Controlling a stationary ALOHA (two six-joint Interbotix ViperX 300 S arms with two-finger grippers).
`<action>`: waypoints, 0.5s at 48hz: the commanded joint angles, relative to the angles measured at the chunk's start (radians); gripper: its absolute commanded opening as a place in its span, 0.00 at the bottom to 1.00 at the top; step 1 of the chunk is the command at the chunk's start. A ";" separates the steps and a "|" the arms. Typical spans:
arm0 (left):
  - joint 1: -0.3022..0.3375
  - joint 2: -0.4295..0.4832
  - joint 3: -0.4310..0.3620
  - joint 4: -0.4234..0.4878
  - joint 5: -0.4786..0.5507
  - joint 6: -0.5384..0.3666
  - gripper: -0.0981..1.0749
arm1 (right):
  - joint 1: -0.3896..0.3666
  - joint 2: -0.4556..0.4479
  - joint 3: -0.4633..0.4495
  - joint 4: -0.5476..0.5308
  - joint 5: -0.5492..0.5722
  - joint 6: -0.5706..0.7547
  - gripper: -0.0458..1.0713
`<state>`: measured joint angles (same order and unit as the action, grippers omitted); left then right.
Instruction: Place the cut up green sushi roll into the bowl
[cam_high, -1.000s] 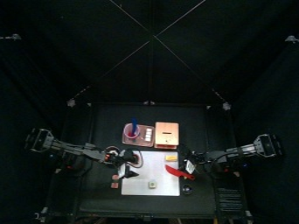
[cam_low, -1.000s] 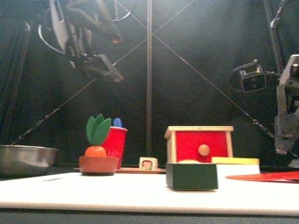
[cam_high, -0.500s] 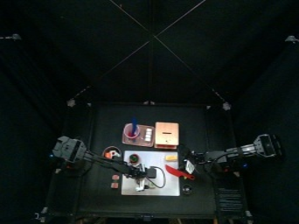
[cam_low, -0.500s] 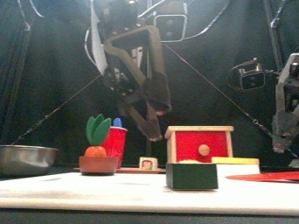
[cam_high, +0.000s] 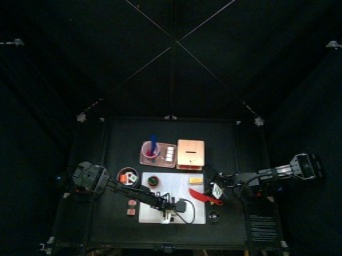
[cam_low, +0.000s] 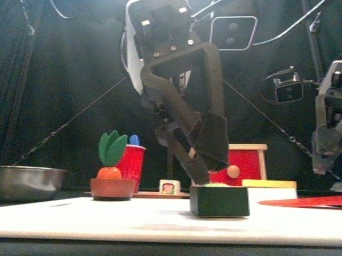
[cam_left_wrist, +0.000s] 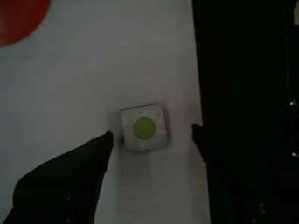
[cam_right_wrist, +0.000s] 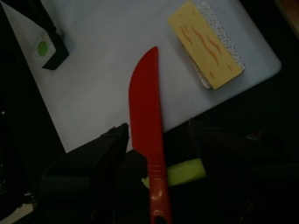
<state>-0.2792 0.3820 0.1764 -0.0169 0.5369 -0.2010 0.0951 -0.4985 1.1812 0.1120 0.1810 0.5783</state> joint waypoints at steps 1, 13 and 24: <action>0.011 -0.008 -0.031 0.003 -0.005 -0.002 0.96 | 0.008 -0.005 -0.008 0.003 -0.006 -0.003 0.85; 0.012 0.018 -0.049 0.040 -0.005 -0.008 0.94 | 0.014 -0.003 -0.005 0.009 -0.006 -0.003 0.85; 0.012 0.037 -0.051 0.046 0.002 -0.009 0.80 | 0.014 -0.005 -0.003 0.008 -0.006 -0.003 0.85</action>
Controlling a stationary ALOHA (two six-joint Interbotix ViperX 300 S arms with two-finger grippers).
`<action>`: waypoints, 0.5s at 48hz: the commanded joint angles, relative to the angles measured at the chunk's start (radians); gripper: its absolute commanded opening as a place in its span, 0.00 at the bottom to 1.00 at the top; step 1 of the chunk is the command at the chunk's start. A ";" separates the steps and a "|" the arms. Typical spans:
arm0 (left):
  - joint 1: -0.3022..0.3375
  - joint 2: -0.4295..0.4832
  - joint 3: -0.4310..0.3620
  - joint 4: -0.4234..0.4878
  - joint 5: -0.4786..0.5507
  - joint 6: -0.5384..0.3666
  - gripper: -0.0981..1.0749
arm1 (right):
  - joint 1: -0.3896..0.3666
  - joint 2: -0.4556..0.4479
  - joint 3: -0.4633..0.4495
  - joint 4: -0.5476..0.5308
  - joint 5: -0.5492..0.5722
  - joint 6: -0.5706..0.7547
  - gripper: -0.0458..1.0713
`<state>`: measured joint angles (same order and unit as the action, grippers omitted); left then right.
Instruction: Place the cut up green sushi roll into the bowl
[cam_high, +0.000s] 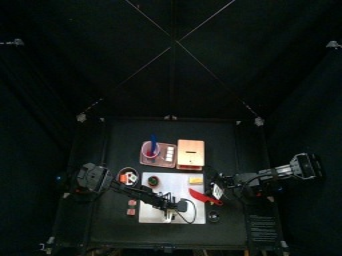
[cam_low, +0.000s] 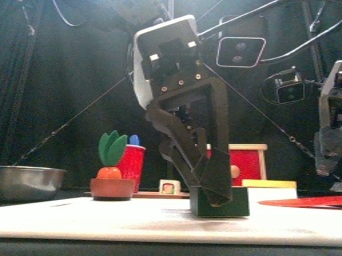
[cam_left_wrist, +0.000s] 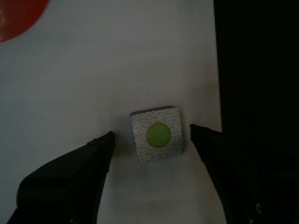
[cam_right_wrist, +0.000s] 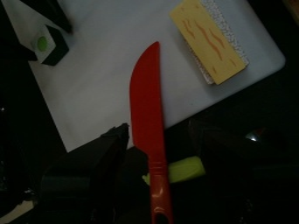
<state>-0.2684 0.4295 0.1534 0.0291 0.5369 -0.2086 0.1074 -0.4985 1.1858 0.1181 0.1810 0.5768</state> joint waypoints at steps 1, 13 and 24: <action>0.002 -0.009 -0.028 0.000 0.003 -0.002 0.79 | 0.002 -0.005 -0.008 0.003 -0.008 -0.002 0.85; -0.005 -0.094 -0.025 -0.035 0.021 -0.002 0.64 | 0.002 -0.005 -0.009 0.003 -0.006 -0.002 0.85; -0.006 -0.265 0.097 -0.071 0.166 -0.006 0.63 | 0.002 -0.003 -0.005 0.003 -0.006 -0.002 0.85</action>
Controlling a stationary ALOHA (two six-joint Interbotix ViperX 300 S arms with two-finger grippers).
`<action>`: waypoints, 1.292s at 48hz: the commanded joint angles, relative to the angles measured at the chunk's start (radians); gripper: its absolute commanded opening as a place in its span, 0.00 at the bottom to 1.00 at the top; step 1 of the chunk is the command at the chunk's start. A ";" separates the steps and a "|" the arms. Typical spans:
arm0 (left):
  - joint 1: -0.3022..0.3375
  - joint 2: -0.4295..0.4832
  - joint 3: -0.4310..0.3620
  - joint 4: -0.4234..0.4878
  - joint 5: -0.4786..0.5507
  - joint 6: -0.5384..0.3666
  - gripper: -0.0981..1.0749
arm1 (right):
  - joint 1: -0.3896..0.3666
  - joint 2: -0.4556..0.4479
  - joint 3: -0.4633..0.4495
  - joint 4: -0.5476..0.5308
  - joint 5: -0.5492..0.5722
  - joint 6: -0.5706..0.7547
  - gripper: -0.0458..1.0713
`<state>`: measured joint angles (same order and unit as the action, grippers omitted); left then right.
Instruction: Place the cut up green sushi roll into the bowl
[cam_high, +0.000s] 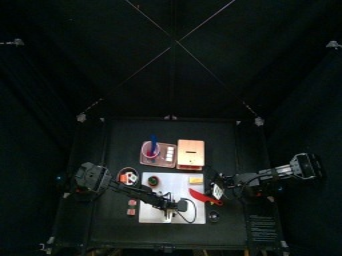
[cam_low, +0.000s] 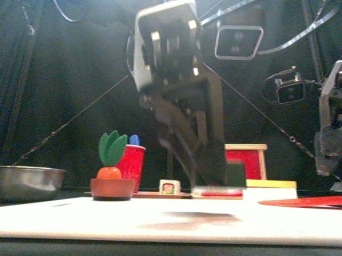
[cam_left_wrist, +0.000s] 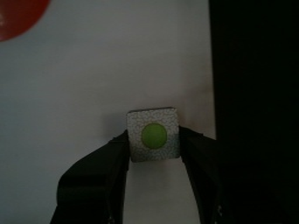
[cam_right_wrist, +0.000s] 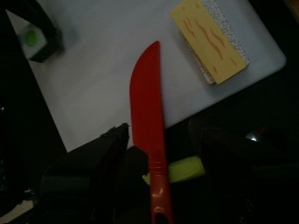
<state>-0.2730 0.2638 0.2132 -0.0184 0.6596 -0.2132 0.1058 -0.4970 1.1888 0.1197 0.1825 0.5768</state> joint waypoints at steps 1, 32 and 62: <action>-0.002 -0.115 0.052 -0.031 0.052 -0.002 0.63 | 0.003 -0.005 -0.008 0.002 -0.008 -0.002 0.85; 0.066 -0.634 0.632 -0.020 0.092 -0.330 0.62 | -0.008 -0.003 -0.025 0.006 -0.005 -0.002 0.85; 0.304 -0.798 0.847 0.071 -0.035 -0.377 0.67 | -0.008 0.009 -0.034 0.021 -0.003 0.000 0.85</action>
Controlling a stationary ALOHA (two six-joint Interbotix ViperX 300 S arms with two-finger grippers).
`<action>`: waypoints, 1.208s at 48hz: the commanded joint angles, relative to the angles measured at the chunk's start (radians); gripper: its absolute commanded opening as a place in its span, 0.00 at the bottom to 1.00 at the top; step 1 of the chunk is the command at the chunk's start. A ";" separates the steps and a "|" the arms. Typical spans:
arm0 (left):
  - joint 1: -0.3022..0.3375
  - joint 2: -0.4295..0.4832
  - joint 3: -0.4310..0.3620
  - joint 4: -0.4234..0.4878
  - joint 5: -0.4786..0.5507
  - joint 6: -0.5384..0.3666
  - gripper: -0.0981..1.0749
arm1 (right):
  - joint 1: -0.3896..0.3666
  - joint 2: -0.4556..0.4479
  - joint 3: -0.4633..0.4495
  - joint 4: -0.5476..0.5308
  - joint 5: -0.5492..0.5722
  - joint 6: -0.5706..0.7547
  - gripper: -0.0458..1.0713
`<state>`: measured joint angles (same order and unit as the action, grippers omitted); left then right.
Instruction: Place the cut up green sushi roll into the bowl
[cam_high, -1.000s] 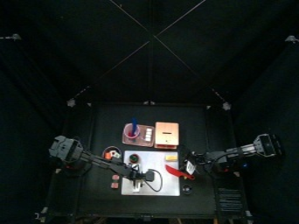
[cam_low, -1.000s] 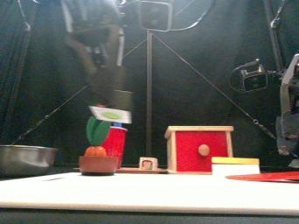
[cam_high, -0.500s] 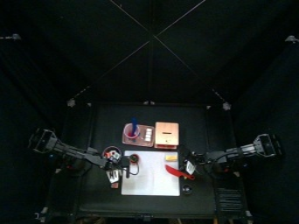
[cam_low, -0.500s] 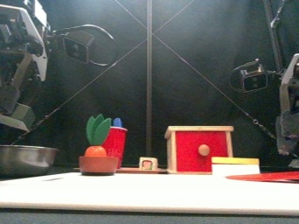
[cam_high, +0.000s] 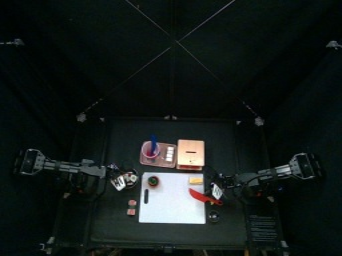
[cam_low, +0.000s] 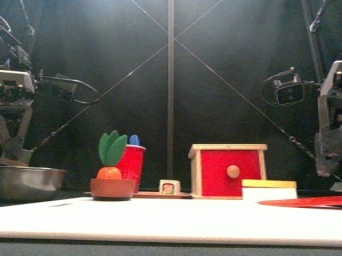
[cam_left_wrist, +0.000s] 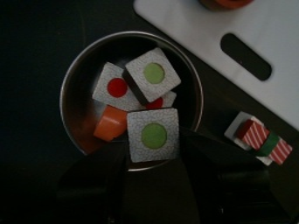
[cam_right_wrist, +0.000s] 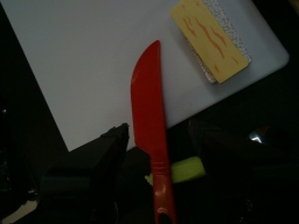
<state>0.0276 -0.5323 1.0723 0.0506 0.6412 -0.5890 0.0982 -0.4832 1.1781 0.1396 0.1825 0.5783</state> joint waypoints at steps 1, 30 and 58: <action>0.005 -0.002 -0.009 0.003 -0.018 0.000 0.68 | -0.002 -0.005 -0.023 0.002 -0.003 -0.003 0.85; 0.009 -0.037 -0.014 0.000 -0.055 0.008 0.95 | -0.002 -0.003 -0.025 0.002 -0.002 -0.003 0.85; -0.124 -0.133 0.072 0.202 -0.787 0.202 0.95 | -0.002 -0.084 -0.097 -0.130 -0.034 -0.005 0.85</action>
<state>-0.0966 -0.6703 1.1367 0.2025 -0.0537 -0.4172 0.1012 -0.5507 1.1106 0.0184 0.1626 0.5722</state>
